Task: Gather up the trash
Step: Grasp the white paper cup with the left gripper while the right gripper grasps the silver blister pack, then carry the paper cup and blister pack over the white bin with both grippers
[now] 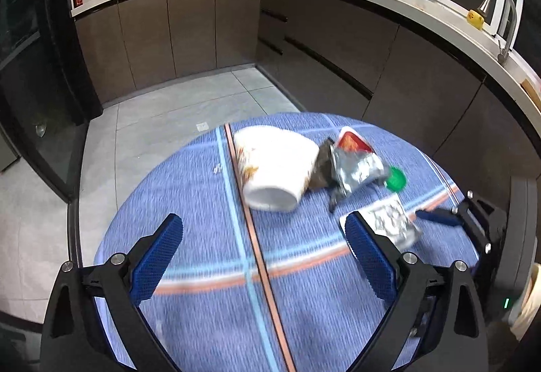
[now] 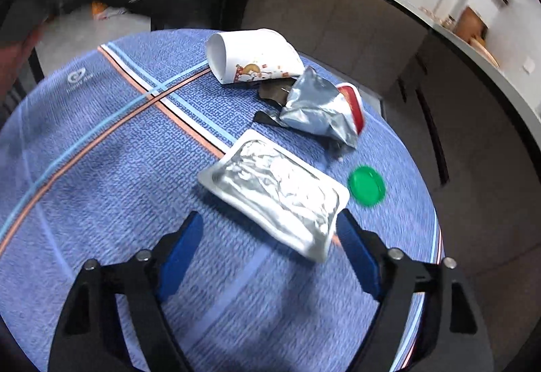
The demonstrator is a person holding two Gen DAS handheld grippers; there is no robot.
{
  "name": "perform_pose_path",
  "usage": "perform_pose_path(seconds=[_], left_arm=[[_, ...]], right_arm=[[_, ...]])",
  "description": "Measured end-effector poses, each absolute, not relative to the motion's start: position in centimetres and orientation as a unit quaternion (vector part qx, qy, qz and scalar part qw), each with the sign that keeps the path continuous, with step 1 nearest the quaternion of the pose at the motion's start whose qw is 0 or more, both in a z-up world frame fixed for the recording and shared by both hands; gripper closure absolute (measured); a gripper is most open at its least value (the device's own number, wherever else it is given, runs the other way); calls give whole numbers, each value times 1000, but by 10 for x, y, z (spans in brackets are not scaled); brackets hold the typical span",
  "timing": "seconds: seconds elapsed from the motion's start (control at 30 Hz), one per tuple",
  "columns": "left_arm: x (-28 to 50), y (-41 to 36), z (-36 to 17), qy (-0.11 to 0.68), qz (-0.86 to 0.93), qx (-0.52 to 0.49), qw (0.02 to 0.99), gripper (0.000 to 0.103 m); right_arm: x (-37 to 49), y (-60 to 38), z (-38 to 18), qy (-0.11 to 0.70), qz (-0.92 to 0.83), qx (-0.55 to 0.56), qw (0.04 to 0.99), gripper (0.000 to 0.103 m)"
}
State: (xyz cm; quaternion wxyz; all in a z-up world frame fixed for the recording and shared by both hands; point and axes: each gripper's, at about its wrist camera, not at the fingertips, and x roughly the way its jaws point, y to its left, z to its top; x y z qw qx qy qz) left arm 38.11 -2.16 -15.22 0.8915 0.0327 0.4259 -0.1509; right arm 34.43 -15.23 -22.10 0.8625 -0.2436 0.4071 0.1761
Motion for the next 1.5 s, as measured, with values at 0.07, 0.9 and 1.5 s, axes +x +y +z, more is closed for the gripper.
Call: perform_pose_path(seconds=[0.07, 0.9, 1.5], left_arm=[[396, -26, -155, 426, -149, 37, 891, 8], [479, -50, -206, 517, -186, -10, 836, 32], [343, -32, -129, 433, -214, 26, 875, 46]], right_arm=[[349, -151, -222, 401, 179, -244, 864, 25], [319, -176, -173, 403, 165, -110, 893, 89], [282, -199, -128, 391, 167, -20, 905, 91]])
